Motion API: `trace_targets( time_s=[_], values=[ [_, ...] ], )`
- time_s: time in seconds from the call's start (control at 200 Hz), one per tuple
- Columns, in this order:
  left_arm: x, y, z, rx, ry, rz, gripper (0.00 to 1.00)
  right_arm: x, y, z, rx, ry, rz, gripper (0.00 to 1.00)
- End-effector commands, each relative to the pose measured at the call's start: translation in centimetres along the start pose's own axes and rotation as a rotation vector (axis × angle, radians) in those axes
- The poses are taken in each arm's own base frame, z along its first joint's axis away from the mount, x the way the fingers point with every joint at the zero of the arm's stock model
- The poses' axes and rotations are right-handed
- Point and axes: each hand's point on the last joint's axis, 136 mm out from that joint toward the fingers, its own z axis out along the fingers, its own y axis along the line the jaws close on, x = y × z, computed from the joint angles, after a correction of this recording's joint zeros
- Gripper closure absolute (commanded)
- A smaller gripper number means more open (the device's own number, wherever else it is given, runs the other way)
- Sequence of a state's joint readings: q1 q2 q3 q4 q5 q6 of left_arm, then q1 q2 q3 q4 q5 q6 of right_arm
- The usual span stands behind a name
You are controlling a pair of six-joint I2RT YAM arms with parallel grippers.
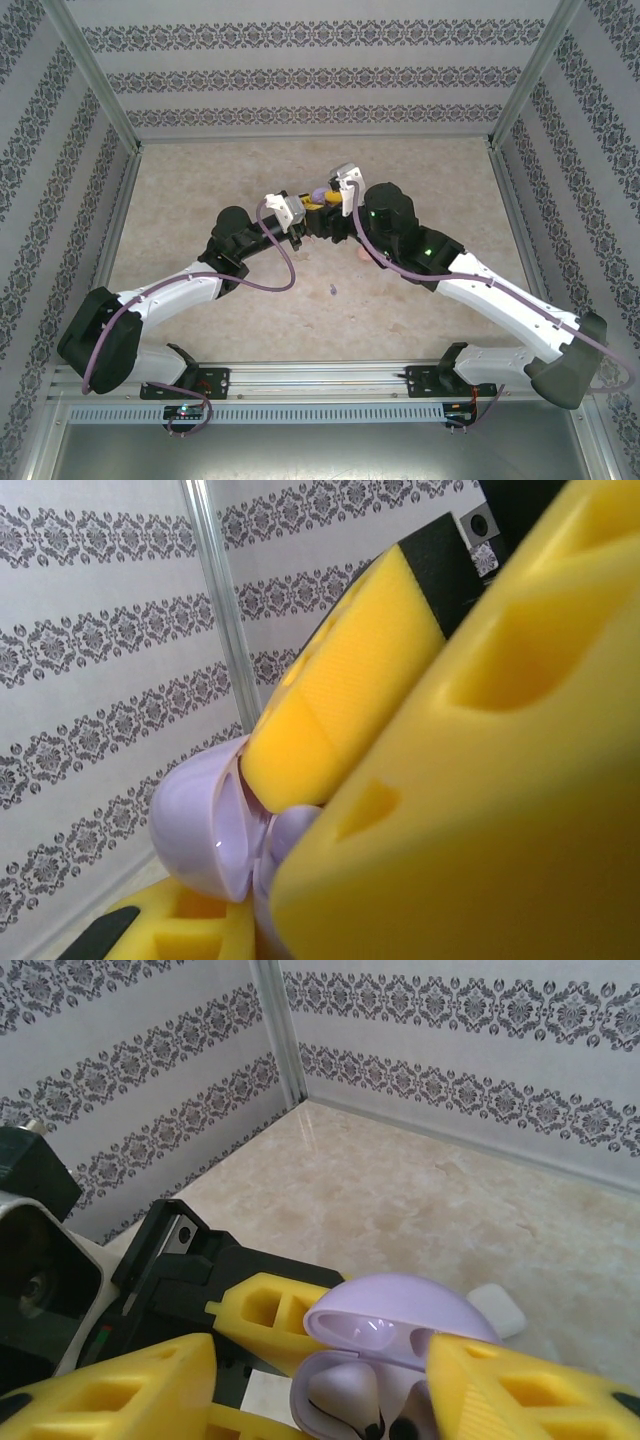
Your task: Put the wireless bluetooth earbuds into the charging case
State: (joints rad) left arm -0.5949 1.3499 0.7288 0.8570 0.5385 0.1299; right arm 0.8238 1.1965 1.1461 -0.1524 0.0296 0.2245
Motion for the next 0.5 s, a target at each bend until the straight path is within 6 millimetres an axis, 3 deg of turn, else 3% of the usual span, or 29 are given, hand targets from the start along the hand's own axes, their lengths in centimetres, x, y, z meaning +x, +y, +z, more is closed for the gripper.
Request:
trace_targets(
  time_s=[0.0, 0.265, 0.495],
  values=[
    [-3.7, -0.6, 0.4, 0.032, -0.114, 0.046, 1.00, -2.3, -1.9, -1.4, 0.068, -0.050, 0.070, 0.37],
    [-3.4, -0.7, 0.6, 0.036, -0.113, 0.037, 1.00, -5.2, -3.1, -3.2, 0.014, -0.143, 0.204, 0.29],
    [-3.0, -0.6, 0.6, 0.028, -0.105, 0.034, 1.00, -6.1, -3.4, -4.1, -0.007, -0.160, 0.254, 0.27]
  ],
)
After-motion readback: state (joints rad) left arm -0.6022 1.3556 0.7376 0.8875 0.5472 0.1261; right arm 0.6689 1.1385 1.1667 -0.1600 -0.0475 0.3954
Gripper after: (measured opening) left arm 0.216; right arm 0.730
